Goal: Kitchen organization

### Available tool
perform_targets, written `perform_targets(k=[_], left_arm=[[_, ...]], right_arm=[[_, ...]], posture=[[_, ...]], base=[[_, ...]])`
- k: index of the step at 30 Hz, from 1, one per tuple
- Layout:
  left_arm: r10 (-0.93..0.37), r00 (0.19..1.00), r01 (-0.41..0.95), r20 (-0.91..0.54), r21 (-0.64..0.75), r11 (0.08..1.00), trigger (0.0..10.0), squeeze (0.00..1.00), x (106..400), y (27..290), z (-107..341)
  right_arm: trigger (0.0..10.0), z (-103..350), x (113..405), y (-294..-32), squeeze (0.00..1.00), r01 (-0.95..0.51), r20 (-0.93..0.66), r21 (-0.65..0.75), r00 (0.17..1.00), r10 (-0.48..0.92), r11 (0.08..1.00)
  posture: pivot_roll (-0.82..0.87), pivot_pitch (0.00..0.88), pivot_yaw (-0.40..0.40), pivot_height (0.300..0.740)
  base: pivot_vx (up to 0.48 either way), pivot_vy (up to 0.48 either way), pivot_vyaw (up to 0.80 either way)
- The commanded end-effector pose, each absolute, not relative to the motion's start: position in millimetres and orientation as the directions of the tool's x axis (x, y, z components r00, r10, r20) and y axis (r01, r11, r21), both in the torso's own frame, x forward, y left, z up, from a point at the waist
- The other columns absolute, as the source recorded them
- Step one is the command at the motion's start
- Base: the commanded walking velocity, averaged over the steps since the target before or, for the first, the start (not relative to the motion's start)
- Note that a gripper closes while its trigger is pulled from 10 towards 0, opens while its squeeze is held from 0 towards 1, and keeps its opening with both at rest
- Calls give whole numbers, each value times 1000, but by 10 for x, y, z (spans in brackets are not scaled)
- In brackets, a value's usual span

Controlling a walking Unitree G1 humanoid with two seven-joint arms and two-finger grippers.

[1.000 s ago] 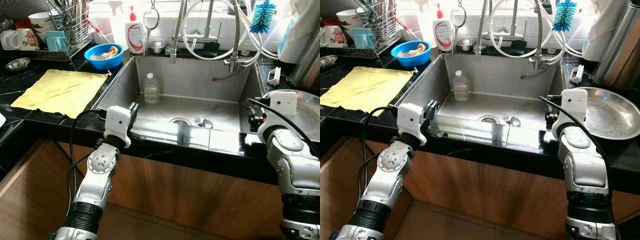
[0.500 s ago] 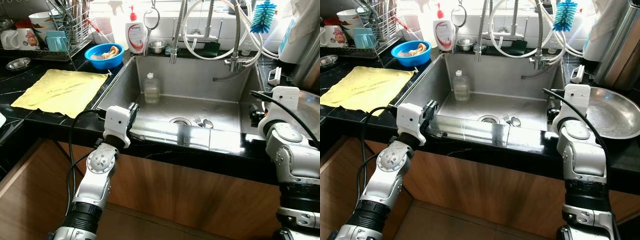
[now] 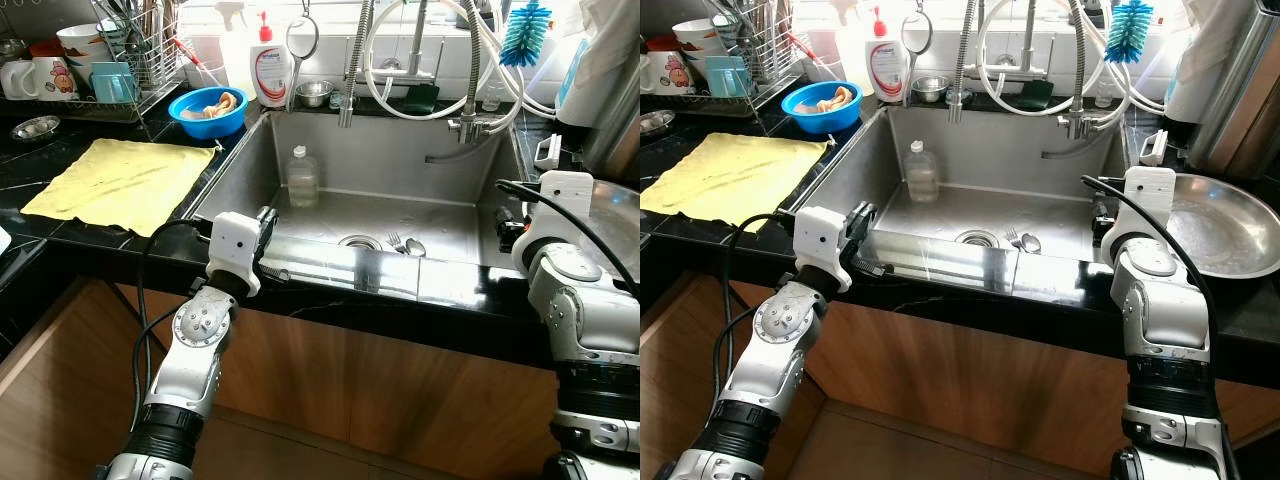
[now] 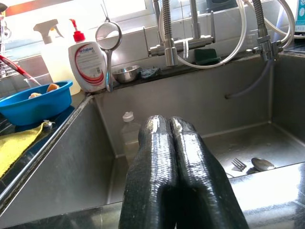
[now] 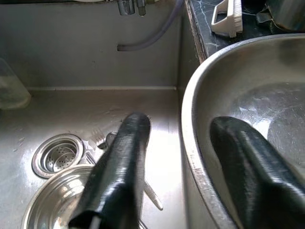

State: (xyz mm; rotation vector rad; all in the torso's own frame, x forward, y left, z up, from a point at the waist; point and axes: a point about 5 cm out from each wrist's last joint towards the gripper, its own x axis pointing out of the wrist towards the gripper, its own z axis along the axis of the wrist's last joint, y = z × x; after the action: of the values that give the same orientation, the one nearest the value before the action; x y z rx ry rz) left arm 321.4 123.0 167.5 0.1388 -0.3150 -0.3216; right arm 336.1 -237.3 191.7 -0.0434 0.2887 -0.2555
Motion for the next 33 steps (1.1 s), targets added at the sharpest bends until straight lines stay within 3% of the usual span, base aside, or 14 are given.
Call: perform_targets(k=[1,22,32,33], left_arm=[[-335,898,285,284,202,937,10000,0,3212,1255,1705],[-335,899,286,281,200,937,10000,0,3214,1253,1698],[-328,902,281,281,196,940,10000,0,3212,1262,1690],[-327,902,280,281,195,940,10000,0,3212,1261,1688]], right_arm=[[0,1897,3387,-2322,0,223,-295,-63,927,-232,973],[0,2002,3422,-2253,0,194,-248,-45,948,-199,980],[0,2304,3463,-2107,0,111,-66,4,992,-111,994],[706,2321,3464,-2104,0,108,-56,5,993,-108,994]], posture=[[4,0,48,740],[4,0,44,740],[3,0,41,740],[3,0,40,740]], base=[[0,0,0],[0,0,0],[0,0,0],[0,0,0]])
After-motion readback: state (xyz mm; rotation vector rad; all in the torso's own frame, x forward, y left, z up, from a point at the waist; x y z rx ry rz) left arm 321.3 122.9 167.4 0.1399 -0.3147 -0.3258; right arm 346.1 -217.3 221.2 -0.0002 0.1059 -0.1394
